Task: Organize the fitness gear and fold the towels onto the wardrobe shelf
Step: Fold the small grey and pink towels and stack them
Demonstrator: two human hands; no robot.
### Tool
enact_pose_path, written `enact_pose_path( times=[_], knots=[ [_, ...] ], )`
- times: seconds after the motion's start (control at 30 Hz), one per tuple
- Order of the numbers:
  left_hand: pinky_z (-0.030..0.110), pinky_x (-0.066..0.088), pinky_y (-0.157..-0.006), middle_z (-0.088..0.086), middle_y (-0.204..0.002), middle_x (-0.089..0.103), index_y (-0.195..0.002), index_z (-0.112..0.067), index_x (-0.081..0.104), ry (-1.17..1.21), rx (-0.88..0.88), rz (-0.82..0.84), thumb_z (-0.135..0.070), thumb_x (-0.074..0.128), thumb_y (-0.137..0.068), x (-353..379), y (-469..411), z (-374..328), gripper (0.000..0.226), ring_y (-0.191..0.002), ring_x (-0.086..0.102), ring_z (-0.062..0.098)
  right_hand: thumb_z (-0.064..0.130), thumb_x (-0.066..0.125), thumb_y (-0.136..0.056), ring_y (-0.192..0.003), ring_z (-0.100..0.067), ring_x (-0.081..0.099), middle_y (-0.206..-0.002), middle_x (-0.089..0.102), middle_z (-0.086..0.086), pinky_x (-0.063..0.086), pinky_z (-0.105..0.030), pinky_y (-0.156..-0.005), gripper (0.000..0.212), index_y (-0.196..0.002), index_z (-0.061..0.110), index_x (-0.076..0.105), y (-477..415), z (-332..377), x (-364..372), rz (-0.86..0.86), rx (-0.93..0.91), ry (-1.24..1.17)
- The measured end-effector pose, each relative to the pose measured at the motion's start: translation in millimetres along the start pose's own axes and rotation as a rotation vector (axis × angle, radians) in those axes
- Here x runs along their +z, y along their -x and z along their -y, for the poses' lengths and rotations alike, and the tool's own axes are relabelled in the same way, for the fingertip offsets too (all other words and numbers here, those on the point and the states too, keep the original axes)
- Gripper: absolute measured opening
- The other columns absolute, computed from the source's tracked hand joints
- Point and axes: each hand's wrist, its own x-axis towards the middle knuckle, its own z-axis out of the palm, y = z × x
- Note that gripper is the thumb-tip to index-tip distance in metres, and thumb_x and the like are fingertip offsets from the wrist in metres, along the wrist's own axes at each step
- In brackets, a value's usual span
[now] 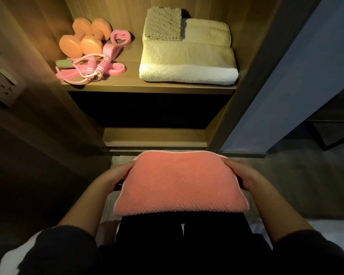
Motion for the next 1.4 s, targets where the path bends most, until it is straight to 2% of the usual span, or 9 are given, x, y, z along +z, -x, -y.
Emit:
enact_pose_path(
  times=[0.1, 0.27, 0.43, 0.67, 0.8, 0.87, 1.03, 1.23, 1.4],
  knots=[
    [0.034, 0.044, -0.065, 0.011, -0.104, 0.062, -0.093, -0.021, 0.059, 0.058, 0.056, -0.027, -0.042, 0.055, -0.096, -0.8, -0.8, -0.5, 0.021, -0.093, 0.059, 0.027, 0.047, 0.07, -0.084, -0.097, -0.03, 0.067, -0.101, 0.073, -0.014, 0.055, -0.041, -0.084, 0.041, -0.105, 0.012, 0.071, -0.3, 1.2, -1.9, 0.039, 0.023, 0.034],
    [0.035, 0.047, -0.061, 0.013, -0.105, 0.062, -0.097, -0.018, 0.058, 0.166, 0.023, -0.011, -0.035, 0.062, -0.092, -10.8, 0.7, 1.3, 0.018, -0.091, 0.062, 0.029, 0.044, 0.059, -0.092, -0.096, -0.029, 0.068, -0.104, 0.071, -0.012, 0.056, -0.041, -0.083, 0.037, -0.114, 0.016, 0.065, -2.3, 1.8, -4.6, 0.007, -0.094, 0.08],
    [0.036, 0.046, -0.061, 0.012, -0.101, 0.062, -0.095, -0.019, 0.058, 0.074, -0.027, 0.015, -0.042, 0.06, -0.093, -14.9, 2.4, -4.0, 0.023, -0.088, 0.06, 0.028, 0.035, 0.073, -0.083, -0.086, -0.026, 0.07, -0.099, 0.072, -0.014, 0.056, -0.035, -0.066, 0.041, -0.113, 0.009, 0.064, -3.7, 4.8, -10.8, 0.033, -0.002, -0.03],
    [0.037, 0.046, -0.071, 0.014, -0.103, 0.059, -0.11, -0.011, 0.057, -0.099, 0.144, -0.292, -0.025, 0.041, -0.101, 0.4, -1.1, -7.9, 0.023, -0.09, 0.057, 0.027, 0.02, 0.08, -0.063, -0.057, -0.023, 0.069, -0.067, 0.071, -0.012, 0.056, -0.033, -0.051, 0.051, -0.108, 0.004, 0.063, 0.5, 8.1, -12.8, 0.091, 0.174, -0.336],
    [0.043, 0.048, -0.089, 0.013, -0.119, 0.056, -0.128, -0.011, 0.052, -0.068, 0.229, -0.511, -0.029, 0.032, -0.102, 10.5, 2.0, -5.2, 0.038, -0.104, 0.056, 0.028, 0.035, 0.067, -0.089, -0.084, -0.024, 0.068, -0.094, 0.072, -0.011, 0.054, -0.036, -0.063, 0.037, -0.116, 0.012, 0.062, 4.3, 8.6, -5.0, 0.017, -0.024, -0.163],
    [0.038, 0.047, -0.077, 0.009, -0.113, 0.057, -0.126, -0.014, 0.052, -0.021, 0.283, -0.536, -0.037, 0.032, -0.101, 16.3, 7.1, -6.1, 0.04, -0.095, 0.057, 0.023, 0.044, 0.056, -0.096, -0.092, -0.024, 0.065, -0.102, 0.068, -0.009, 0.052, -0.035, -0.067, 0.039, -0.12, 0.014, 0.06, 7.5, 8.9, 2.3, -0.081, -0.147, -0.004],
    [0.035, 0.047, -0.066, 0.007, -0.089, 0.062, -0.092, -0.013, 0.058, 0.107, 0.592, -0.547, -0.045, 0.047, -0.099, 15.9, 23.0, -5.6, 0.034, -0.08, 0.061, 0.023, 0.045, 0.045, -0.1, -0.088, -0.016, 0.063, -0.098, 0.067, 0.0, 0.049, -0.031, -0.064, 0.037, -0.117, 0.019, 0.064, 21.5, 12.1, 6.7, -0.269, -0.404, 0.118],
    [0.011, 0.043, -0.053, -0.008, -0.081, 0.056, -0.096, -0.021, 0.051, 0.1, 0.946, -0.712, -0.037, 0.04, -0.103, 19.5, 55.9, -21.6, 0.021, -0.067, 0.055, -0.007, 0.047, 0.041, -0.1, -0.079, 0.006, 0.059, -0.087, 0.063, 0.025, 0.044, -0.009, -0.06, 0.022, -0.092, 0.035, 0.057, 60.8, 33.2, 22.8, -0.446, -0.831, -0.014],
    [0.015, 0.044, -0.052, -0.014, -0.081, 0.053, -0.097, -0.024, 0.049, 0.105, 0.994, -0.827, -0.037, 0.04, -0.103, 7.1, 69.3, -36.6, 0.017, -0.068, 0.055, -0.012, 0.039, 0.04, -0.103, -0.078, 0.015, 0.053, -0.083, 0.057, 0.017, 0.039, -0.021, -0.062, 0.018, -0.089, 0.035, 0.052, 70.4, 49.5, 8.2, -0.625, -0.895, 0.011]
  ],
)
